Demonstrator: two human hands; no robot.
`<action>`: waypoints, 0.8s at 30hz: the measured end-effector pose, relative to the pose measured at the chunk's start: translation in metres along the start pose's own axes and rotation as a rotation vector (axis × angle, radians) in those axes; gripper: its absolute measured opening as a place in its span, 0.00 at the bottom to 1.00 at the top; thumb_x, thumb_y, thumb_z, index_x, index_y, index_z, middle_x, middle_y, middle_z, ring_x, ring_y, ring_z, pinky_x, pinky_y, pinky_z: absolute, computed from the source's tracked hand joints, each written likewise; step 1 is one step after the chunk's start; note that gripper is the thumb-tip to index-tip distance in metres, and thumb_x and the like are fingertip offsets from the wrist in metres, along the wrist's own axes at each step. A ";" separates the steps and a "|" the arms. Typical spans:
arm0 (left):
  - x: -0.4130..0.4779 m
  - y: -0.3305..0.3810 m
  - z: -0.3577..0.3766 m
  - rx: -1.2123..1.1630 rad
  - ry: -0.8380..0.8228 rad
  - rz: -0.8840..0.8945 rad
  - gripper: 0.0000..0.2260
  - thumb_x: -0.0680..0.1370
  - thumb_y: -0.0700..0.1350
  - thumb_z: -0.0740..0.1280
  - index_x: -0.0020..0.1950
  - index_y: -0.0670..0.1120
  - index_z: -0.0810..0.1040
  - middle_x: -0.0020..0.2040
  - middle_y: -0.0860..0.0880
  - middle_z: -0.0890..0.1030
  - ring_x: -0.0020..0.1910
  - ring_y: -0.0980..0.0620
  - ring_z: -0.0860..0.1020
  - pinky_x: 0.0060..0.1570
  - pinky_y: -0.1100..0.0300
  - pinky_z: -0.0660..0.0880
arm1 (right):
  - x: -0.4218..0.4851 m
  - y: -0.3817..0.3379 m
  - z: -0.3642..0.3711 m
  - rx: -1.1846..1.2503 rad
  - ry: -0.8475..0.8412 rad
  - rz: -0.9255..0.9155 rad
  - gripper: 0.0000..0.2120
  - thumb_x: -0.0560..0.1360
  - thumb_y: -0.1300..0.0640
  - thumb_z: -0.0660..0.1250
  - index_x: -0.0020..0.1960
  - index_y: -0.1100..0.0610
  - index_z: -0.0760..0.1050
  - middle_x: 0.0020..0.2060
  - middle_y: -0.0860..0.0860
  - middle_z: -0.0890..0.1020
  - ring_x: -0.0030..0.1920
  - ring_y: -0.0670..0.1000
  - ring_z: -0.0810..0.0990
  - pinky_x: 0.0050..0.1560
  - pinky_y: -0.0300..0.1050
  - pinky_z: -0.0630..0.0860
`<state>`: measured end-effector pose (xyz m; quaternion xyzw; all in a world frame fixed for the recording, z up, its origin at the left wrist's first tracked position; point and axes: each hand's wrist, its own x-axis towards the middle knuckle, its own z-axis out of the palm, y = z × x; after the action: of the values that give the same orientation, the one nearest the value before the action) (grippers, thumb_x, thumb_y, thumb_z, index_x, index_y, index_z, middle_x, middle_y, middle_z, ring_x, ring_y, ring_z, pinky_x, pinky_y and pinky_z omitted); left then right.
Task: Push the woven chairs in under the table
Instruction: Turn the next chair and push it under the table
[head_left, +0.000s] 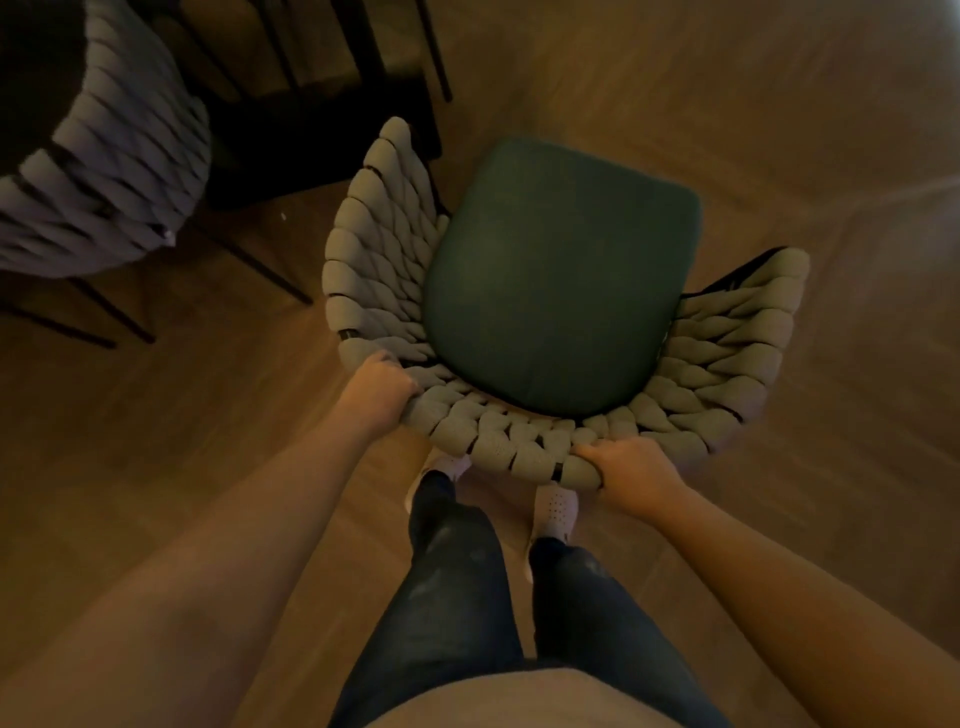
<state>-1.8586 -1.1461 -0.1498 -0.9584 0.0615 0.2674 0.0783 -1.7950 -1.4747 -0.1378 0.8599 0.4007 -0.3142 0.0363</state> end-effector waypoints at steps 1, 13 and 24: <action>-0.007 0.003 0.002 -0.016 -0.009 -0.015 0.12 0.78 0.45 0.64 0.59 0.56 0.80 0.55 0.53 0.82 0.62 0.52 0.75 0.68 0.57 0.61 | 0.000 0.001 0.001 -0.015 -0.012 -0.031 0.20 0.77 0.53 0.63 0.68 0.44 0.69 0.56 0.46 0.81 0.55 0.48 0.78 0.55 0.43 0.73; -0.032 0.016 0.011 -0.191 -0.019 -0.258 0.11 0.75 0.42 0.63 0.52 0.52 0.82 0.46 0.51 0.82 0.53 0.50 0.77 0.60 0.57 0.63 | 0.059 0.032 -0.052 -0.244 -0.085 -0.228 0.20 0.79 0.56 0.61 0.70 0.45 0.68 0.58 0.48 0.79 0.57 0.50 0.78 0.54 0.43 0.73; 0.012 -0.054 -0.009 -0.395 -0.074 -0.396 0.11 0.78 0.49 0.61 0.58 0.56 0.78 0.53 0.55 0.81 0.55 0.52 0.77 0.64 0.52 0.62 | 0.199 0.035 -0.159 -0.501 -0.051 -0.217 0.18 0.79 0.56 0.60 0.67 0.43 0.70 0.61 0.49 0.76 0.63 0.53 0.73 0.58 0.49 0.71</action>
<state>-1.8350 -1.0954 -0.1416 -0.9380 -0.1831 0.2886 -0.0570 -1.5931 -1.3164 -0.1305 0.7679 0.5546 -0.2290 0.2243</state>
